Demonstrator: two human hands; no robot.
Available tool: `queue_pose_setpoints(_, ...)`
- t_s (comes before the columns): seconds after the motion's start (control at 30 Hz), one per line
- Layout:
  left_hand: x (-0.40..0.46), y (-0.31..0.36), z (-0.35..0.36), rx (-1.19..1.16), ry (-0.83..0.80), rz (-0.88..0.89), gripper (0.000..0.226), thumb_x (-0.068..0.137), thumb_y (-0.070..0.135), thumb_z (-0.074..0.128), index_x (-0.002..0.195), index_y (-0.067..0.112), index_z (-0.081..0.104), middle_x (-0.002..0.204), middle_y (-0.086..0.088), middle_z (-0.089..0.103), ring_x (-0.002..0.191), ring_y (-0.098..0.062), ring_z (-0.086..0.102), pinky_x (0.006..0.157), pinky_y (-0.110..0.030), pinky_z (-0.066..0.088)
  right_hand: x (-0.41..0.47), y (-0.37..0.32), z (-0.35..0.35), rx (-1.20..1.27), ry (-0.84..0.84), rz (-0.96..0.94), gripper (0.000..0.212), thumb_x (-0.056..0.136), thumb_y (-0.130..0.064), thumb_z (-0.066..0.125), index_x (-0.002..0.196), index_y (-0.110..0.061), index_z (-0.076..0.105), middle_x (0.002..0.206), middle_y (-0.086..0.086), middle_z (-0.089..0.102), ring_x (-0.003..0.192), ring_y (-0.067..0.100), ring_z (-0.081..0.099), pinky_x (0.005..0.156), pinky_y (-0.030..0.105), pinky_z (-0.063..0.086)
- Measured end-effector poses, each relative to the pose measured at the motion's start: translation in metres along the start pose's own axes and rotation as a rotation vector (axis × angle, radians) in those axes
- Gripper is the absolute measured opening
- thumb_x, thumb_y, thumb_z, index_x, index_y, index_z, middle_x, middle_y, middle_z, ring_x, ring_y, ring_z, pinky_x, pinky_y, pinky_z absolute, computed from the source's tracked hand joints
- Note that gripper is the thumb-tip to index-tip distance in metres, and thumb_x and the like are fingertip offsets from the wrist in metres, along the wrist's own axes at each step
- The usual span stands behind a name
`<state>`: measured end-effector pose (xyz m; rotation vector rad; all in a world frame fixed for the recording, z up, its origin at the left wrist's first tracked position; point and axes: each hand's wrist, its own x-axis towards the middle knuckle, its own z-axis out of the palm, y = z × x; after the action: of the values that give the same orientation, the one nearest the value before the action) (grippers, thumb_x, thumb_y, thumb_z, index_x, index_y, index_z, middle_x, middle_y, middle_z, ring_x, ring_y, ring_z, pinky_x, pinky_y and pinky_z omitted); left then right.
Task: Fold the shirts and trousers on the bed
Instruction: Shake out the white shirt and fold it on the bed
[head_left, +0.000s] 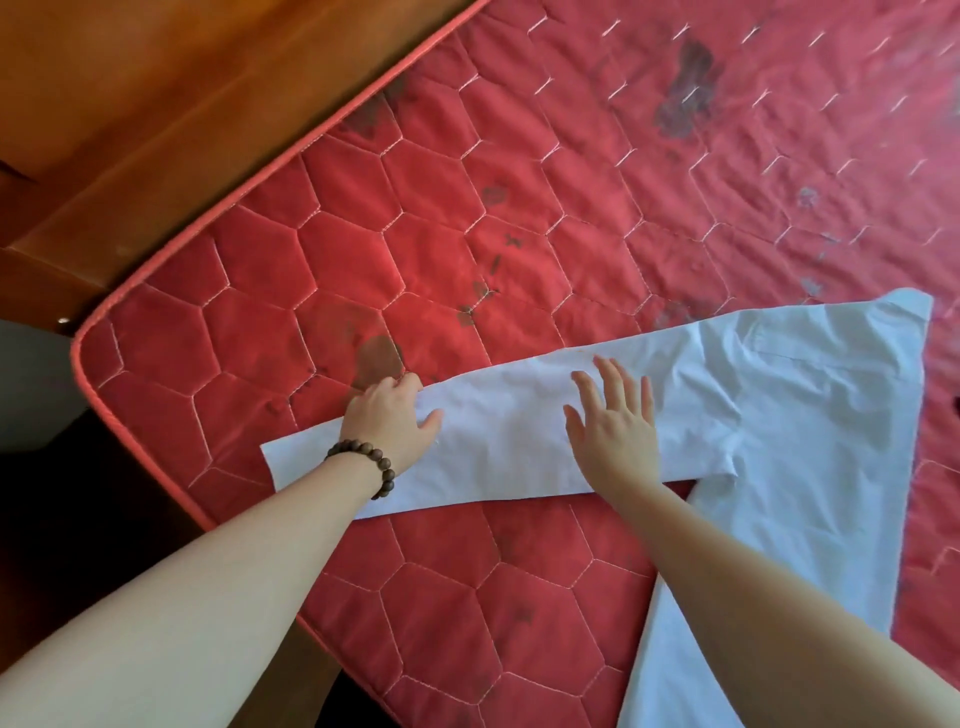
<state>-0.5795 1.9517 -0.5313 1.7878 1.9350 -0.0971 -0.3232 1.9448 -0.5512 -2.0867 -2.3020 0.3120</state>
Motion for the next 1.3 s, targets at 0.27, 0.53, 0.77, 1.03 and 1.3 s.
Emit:
queue_pose_setpoints(0.27,0.028,0.04,0.01,-0.027,0.061,-0.134,0.021,0.1,0.027,0.043,0.095,0.007,0.047,0.101,-0.02,0.064,0.094,-0.038,0.058,0.071,-0.039,0.038,-0.019,0.099,-0.019,-0.018,-0.231,0.393,0.062,0.097,-0.051,0.031,0.153,-0.033,0.009,0.161,0.005,-0.008,0.148,0.024,-0.01,0.117,0.055,-0.003)
queue_pose_setpoints(0.53,0.033,0.101,0.037,0.097,0.356,0.098,0.04,0.076,0.012,0.067,0.115,0.007,0.057,0.12,-0.015,0.054,0.116,-0.035,0.048,0.102,-0.055,0.033,-0.017,0.114,-0.019,0.29,0.018,0.269,0.058,0.091,-0.046,0.021,0.14,-0.03,0.046,0.151,0.003,0.036,0.14,0.022,0.023,0.117,0.05,0.016)
queue_pose_setpoints(0.77,0.042,0.223,0.091,0.197,0.172,0.712,0.052,0.09,0.033,0.035,0.138,0.018,0.047,0.151,-0.01,0.037,0.141,-0.028,0.031,0.115,-0.048,0.023,0.021,0.17,-0.011,0.103,-0.101,0.184,0.052,0.099,-0.038,0.032,0.15,-0.038,0.021,0.161,-0.004,0.004,0.149,0.022,-0.004,0.118,0.051,-0.003)
queue_pose_setpoints(1.03,0.064,0.231,0.113,0.171,0.196,0.378,0.064,0.092,0.05,0.031,0.149,0.021,0.028,0.155,-0.018,0.022,0.145,-0.033,0.013,0.115,-0.055,0.0,0.024,0.215,-0.013,0.157,0.051,0.307,0.058,0.095,-0.056,0.018,0.15,-0.04,0.013,0.162,-0.002,0.0,0.148,0.02,0.0,0.119,0.045,-0.005)
queue_pose_setpoints(1.3,0.096,0.257,0.078,0.126,0.197,0.288,0.03,0.095,0.034,0.05,0.084,0.006,0.056,0.078,-0.013,0.064,0.078,-0.035,0.06,0.059,-0.036,0.031,0.014,0.318,-0.055,0.348,0.09,1.031,0.061,0.09,-0.055,0.05,0.138,-0.021,0.036,0.131,0.019,0.047,0.118,0.038,0.047,0.091,0.047,0.038)
